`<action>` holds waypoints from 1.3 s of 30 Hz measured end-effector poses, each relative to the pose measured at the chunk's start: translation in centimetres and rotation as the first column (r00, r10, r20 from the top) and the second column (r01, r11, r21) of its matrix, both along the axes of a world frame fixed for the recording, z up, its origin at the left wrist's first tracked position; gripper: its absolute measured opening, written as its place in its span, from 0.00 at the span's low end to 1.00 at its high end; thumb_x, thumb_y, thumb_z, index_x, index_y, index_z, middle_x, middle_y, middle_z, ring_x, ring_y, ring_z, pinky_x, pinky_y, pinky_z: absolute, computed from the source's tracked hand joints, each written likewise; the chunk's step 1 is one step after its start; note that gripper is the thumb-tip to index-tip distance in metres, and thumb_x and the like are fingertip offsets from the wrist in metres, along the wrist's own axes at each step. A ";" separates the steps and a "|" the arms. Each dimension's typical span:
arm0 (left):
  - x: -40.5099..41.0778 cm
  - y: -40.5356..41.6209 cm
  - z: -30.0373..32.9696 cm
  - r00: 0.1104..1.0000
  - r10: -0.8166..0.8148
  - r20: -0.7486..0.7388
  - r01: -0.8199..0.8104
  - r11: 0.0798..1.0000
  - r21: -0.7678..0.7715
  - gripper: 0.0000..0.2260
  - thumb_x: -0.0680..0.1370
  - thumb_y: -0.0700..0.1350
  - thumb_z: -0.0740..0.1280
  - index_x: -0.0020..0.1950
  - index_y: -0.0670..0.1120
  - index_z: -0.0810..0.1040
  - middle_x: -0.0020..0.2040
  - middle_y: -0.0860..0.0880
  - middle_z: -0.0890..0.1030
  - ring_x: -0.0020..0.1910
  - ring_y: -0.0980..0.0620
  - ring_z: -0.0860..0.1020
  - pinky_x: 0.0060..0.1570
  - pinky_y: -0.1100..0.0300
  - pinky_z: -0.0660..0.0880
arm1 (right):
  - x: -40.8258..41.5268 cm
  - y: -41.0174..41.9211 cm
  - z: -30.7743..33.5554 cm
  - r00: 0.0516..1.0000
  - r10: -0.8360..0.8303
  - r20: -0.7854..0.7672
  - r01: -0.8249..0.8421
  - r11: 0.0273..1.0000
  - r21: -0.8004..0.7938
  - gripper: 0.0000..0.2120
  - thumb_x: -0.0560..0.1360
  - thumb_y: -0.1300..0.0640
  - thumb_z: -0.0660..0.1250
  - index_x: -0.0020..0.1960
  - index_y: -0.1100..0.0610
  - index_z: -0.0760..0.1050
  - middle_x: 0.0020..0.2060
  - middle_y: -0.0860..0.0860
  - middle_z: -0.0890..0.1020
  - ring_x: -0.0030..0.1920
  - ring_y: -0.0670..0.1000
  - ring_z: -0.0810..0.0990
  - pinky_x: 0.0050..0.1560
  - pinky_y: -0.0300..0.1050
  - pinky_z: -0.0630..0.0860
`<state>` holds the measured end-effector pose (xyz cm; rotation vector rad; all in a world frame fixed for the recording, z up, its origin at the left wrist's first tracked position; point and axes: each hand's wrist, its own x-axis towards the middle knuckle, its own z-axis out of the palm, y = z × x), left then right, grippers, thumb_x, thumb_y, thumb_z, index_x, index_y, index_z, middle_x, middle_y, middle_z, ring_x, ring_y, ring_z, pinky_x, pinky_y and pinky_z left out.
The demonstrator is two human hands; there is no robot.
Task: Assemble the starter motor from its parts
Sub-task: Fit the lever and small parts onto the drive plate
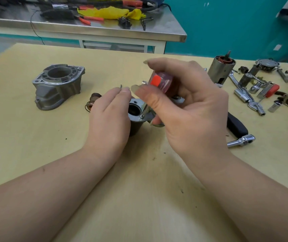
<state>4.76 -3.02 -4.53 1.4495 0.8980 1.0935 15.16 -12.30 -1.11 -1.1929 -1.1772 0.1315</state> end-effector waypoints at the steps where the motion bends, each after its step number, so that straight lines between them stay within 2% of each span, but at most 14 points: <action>1: 0.0 0.0 0.0 1.000 -0.002 -0.010 0.002 1.000 0.012 0.16 0.85 0.44 0.64 0.44 0.33 0.71 0.38 0.39 0.70 0.37 0.52 0.69 0.37 0.55 0.66 | 0.0 0.0 0.0 1.000 0.014 0.015 -0.014 1.000 0.004 0.15 0.77 0.55 0.76 0.62 0.54 0.83 0.49 0.51 0.80 0.46 0.56 0.83 0.44 0.59 0.83; 4: -0.1 0.0 0.1 1.000 0.013 0.012 -0.013 1.000 -0.012 0.18 0.85 0.46 0.65 0.42 0.35 0.70 0.36 0.45 0.69 0.36 0.53 0.67 0.31 0.58 0.63 | 0.2 -0.5 -0.1 0.994 0.102 -0.032 -0.103 0.995 -0.002 0.13 0.83 0.59 0.66 0.67 0.56 0.79 0.58 0.51 0.82 0.54 0.54 0.85 0.41 0.50 0.86; 7: 0.0 0.0 0.0 1.000 0.009 0.029 -0.008 0.999 -0.045 0.17 0.85 0.46 0.65 0.42 0.36 0.70 0.36 0.47 0.69 0.37 0.51 0.67 0.34 0.56 0.62 | 0.2 -0.5 -0.1 0.987 0.118 -0.111 -0.120 0.993 -0.007 0.14 0.82 0.64 0.68 0.67 0.55 0.79 0.54 0.53 0.84 0.52 0.55 0.86 0.34 0.45 0.84; 10: 0.0 0.1 0.0 1.000 0.016 0.009 -0.016 1.000 -0.026 0.18 0.85 0.46 0.65 0.40 0.37 0.69 0.34 0.49 0.68 0.35 0.53 0.66 0.32 0.58 0.62 | 0.0 -0.1 0.1 0.994 0.088 -0.059 -0.088 0.996 0.000 0.13 0.81 0.63 0.70 0.64 0.52 0.81 0.50 0.53 0.83 0.50 0.55 0.85 0.31 0.44 0.84; 16: 0.0 -0.1 0.1 1.000 0.014 0.014 -0.013 0.999 -0.034 0.18 0.85 0.46 0.65 0.41 0.36 0.67 0.35 0.48 0.67 0.36 0.52 0.66 0.34 0.56 0.62 | 0.6 -0.2 0.3 0.996 0.094 0.004 -0.094 0.993 -0.066 0.19 0.82 0.62 0.69 0.71 0.50 0.77 0.52 0.54 0.80 0.52 0.55 0.84 0.33 0.43 0.85; 19: 0.2 -0.4 0.1 0.999 0.047 0.006 -0.047 0.999 -0.024 0.19 0.85 0.45 0.64 0.38 0.40 0.64 0.33 0.52 0.65 0.34 0.53 0.64 0.31 0.57 0.60 | 0.7 0.2 0.6 0.997 0.026 0.072 -0.020 0.996 -0.084 0.14 0.80 0.60 0.71 0.65 0.55 0.82 0.50 0.55 0.81 0.48 0.56 0.84 0.37 0.49 0.85; 21: 0.3 -0.6 0.1 0.998 0.059 0.008 -0.059 0.998 -0.028 0.19 0.86 0.45 0.64 0.38 0.44 0.61 0.32 0.53 0.64 0.35 0.52 0.64 0.35 0.54 0.61 | 0.4 0.4 0.5 0.994 -0.062 0.089 0.069 0.995 -0.073 0.11 0.79 0.58 0.72 0.61 0.54 0.83 0.48 0.53 0.83 0.45 0.56 0.85 0.43 0.55 0.84; 24: 0.3 -0.9 0.1 0.998 0.055 0.007 -0.055 0.998 -0.019 0.18 0.86 0.45 0.63 0.37 0.45 0.64 0.34 0.50 0.66 0.38 0.48 0.65 0.38 0.51 0.62 | -0.1 0.4 0.3 0.991 -0.121 0.063 0.125 0.990 -0.067 0.10 0.78 0.55 0.73 0.59 0.52 0.84 0.46 0.50 0.83 0.45 0.53 0.85 0.43 0.54 0.84; 26: 0.1 -0.7 0.1 0.998 0.059 -0.002 -0.059 0.998 0.017 0.18 0.86 0.44 0.63 0.39 0.39 0.68 0.34 0.47 0.66 0.37 0.50 0.66 0.36 0.55 0.63 | 0.0 0.1 0.5 0.997 -0.051 0.052 0.055 0.996 -0.075 0.11 0.79 0.56 0.74 0.61 0.53 0.83 0.47 0.49 0.82 0.47 0.54 0.85 0.40 0.51 0.85; 28: 0.1 -0.5 0.2 0.998 0.065 -0.026 -0.063 0.997 0.048 0.17 0.86 0.44 0.63 0.42 0.33 0.69 0.36 0.43 0.67 0.36 0.53 0.66 0.32 0.60 0.63 | 0.7 -0.4 0.9 0.993 0.122 0.009 -0.120 0.988 -0.100 0.14 0.80 0.59 0.72 0.65 0.55 0.81 0.53 0.51 0.81 0.51 0.55 0.85 0.38 0.47 0.86; 31: 0.2 -0.2 0.1 0.998 0.061 0.002 -0.061 0.998 0.016 0.17 0.86 0.44 0.63 0.43 0.33 0.69 0.37 0.44 0.67 0.37 0.51 0.66 0.38 0.53 0.63 | 1.8 -1.0 1.2 0.956 0.291 -0.047 -0.295 0.945 -0.143 0.16 0.81 0.64 0.66 0.68 0.55 0.77 0.60 0.54 0.83 0.58 0.55 0.85 0.44 0.49 0.87; 34: 0.2 -0.2 0.0 0.999 0.040 0.018 -0.040 0.999 0.007 0.17 0.86 0.44 0.63 0.44 0.32 0.69 0.38 0.40 0.68 0.38 0.49 0.67 0.38 0.52 0.62 | 1.7 -0.8 1.2 0.952 0.296 -0.078 -0.304 0.944 -0.128 0.20 0.79 0.66 0.67 0.68 0.51 0.75 0.54 0.58 0.85 0.53 0.58 0.87 0.44 0.47 0.86; 36: 0.2 -0.2 -0.1 0.999 0.052 0.000 -0.052 0.998 0.026 0.17 0.86 0.44 0.64 0.43 0.33 0.70 0.36 0.45 0.69 0.36 0.52 0.67 0.34 0.56 0.63 | 1.3 -0.5 1.1 0.969 0.238 -0.060 -0.243 0.963 -0.114 0.22 0.79 0.66 0.68 0.70 0.50 0.75 0.53 0.58 0.85 0.51 0.60 0.86 0.47 0.47 0.85; 39: 0.3 -0.2 -0.2 0.997 0.077 -0.010 -0.077 0.997 0.015 0.18 0.86 0.45 0.64 0.38 0.40 0.67 0.32 0.52 0.68 0.35 0.52 0.66 0.32 0.58 0.61 | 1.0 -0.3 0.9 0.993 0.117 0.013 -0.115 0.985 -0.127 0.15 0.79 0.63 0.68 0.64 0.54 0.81 0.51 0.51 0.87 0.51 0.54 0.87 0.49 0.48 0.85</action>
